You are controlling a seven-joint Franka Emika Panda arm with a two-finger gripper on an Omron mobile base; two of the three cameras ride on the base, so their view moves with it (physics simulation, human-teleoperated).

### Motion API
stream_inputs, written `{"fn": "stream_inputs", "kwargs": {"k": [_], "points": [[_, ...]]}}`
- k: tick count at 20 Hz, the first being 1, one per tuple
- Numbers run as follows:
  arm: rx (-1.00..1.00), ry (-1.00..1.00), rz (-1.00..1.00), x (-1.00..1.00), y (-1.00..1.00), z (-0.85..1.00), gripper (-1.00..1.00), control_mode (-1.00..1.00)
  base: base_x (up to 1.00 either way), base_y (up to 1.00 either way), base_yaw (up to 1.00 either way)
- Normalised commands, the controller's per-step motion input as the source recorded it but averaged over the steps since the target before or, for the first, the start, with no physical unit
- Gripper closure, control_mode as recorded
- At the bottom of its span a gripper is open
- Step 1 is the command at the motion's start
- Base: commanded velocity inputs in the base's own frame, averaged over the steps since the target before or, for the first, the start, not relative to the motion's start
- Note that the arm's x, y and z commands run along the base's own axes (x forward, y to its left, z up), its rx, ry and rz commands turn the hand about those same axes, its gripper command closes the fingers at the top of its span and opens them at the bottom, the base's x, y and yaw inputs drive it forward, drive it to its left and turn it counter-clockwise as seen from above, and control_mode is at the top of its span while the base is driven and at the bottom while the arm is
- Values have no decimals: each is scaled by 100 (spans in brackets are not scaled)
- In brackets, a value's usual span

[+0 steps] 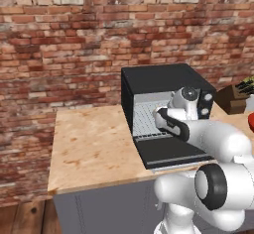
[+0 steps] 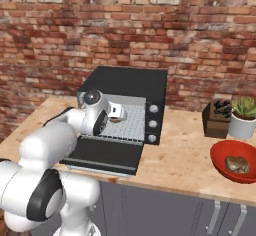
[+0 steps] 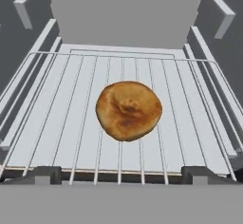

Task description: Pick up the heated bread from the toaster oven and place it in the bowl. Then move the bread bowl to the dining counter.

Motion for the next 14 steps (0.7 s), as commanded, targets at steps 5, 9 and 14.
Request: {"fn": "stream_inputs", "kwargs": {"k": [5,9,14], "points": [[0,0,-5,30,-4,-22,-100,-100,0,0,0],[0,0,-5,28,0,-4,-100,-100,0,0,0],[0,0,-3,17,0,-8,-100,-100,0,0,0]]}}
